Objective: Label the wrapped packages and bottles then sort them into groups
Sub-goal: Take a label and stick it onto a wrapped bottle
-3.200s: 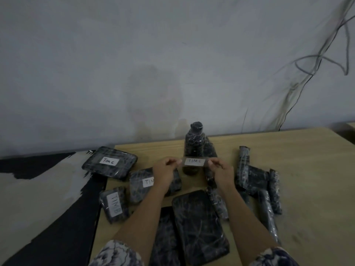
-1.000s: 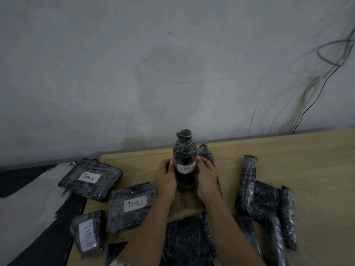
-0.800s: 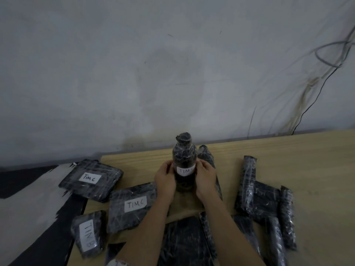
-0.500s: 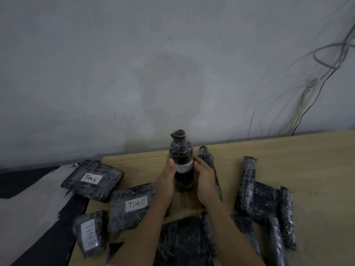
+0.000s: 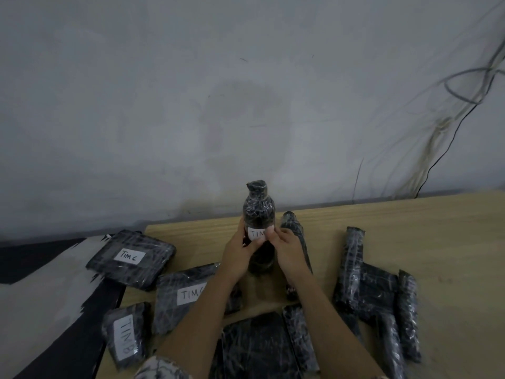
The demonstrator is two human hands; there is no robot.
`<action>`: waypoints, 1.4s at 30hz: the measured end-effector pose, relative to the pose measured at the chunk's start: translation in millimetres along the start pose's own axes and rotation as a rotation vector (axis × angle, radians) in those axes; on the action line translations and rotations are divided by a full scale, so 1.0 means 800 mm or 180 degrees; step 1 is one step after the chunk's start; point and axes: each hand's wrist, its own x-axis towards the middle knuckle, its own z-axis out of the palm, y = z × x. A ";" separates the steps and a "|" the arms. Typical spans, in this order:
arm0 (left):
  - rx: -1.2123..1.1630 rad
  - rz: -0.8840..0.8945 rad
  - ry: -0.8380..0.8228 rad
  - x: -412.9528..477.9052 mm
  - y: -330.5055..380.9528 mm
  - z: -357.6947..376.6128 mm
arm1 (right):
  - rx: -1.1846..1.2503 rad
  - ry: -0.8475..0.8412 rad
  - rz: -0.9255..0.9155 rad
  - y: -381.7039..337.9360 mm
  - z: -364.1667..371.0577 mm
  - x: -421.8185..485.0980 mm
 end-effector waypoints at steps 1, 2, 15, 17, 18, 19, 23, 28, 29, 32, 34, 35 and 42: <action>0.0026 -0.0024 -0.0004 0.001 -0.001 -0.001 | -0.0102 0.0021 -0.0039 0.000 0.001 0.002; 0.0076 -0.0051 -0.0003 0.002 -0.004 -0.001 | -0.0201 0.0016 -0.0102 0.000 0.001 0.004; 0.0197 -0.0161 0.0087 0.000 -0.011 0.002 | 0.0470 0.0243 0.0236 0.001 0.008 -0.007; 0.0292 -0.0174 0.0056 0.000 -0.010 0.002 | 0.0396 0.0423 0.0256 -0.001 0.010 -0.006; 0.0326 -0.0191 0.0044 0.000 -0.011 0.002 | 0.0374 0.0478 0.0254 0.001 0.012 -0.005; 0.0356 -0.0206 0.0051 -0.001 -0.012 0.002 | 0.0320 0.0503 0.0271 -0.001 0.014 -0.007; 0.0463 -0.0246 -0.0083 0.001 -0.014 -0.006 | 0.0208 0.0563 0.0366 -0.002 0.015 -0.003; 0.0148 -0.0205 -0.0145 -0.004 -0.008 -0.006 | 0.0404 0.0459 0.0479 -0.005 0.018 -0.005; 0.0191 -0.0183 -0.0051 -0.004 -0.007 -0.003 | 0.0351 0.0463 0.0418 -0.009 0.018 -0.009; 0.0347 -0.0145 0.0188 -0.002 0.000 0.000 | 0.0259 0.0590 0.0342 -0.013 0.016 -0.007; 0.0412 -0.0133 0.0167 0.001 0.002 -0.003 | 0.0162 0.0712 0.0295 -0.014 0.018 -0.003; 0.0422 -0.0145 0.0140 0.001 0.002 -0.005 | 0.0134 0.0751 0.0276 -0.016 0.020 -0.003; 0.0491 -0.0373 0.0069 0.001 -0.007 -0.013 | -0.0096 0.0578 0.0314 -0.005 0.017 -0.002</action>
